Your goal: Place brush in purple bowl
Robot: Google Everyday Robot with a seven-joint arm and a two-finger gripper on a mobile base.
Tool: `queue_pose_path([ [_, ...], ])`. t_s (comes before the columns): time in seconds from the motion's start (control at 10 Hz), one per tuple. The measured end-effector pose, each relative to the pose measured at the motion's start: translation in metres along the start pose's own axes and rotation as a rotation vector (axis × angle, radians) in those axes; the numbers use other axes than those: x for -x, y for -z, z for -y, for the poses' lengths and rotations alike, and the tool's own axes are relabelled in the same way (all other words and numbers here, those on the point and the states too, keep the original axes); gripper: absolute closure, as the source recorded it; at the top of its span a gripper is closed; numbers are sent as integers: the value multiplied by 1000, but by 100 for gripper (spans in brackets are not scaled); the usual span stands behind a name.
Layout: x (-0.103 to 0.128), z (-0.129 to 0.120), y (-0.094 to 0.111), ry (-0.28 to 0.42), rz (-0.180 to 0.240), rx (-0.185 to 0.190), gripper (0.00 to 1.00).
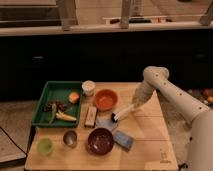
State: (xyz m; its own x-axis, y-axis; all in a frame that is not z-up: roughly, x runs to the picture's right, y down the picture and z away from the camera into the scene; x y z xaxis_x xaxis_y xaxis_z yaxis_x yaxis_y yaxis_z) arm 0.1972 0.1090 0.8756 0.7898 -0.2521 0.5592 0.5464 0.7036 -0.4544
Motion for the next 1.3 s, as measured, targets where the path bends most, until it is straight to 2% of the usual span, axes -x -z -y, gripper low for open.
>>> queue_pose_path([
  [0.3, 8, 7, 2, 30, 17, 24, 100],
  [0.4, 9, 8, 3, 38, 38, 29, 100],
  [0.9, 11, 13, 17, 67, 91, 22, 100],
  [1.1, 17, 14, 26, 95, 82, 22, 100],
  [1.3, 20, 14, 32, 107, 55, 26, 100],
])
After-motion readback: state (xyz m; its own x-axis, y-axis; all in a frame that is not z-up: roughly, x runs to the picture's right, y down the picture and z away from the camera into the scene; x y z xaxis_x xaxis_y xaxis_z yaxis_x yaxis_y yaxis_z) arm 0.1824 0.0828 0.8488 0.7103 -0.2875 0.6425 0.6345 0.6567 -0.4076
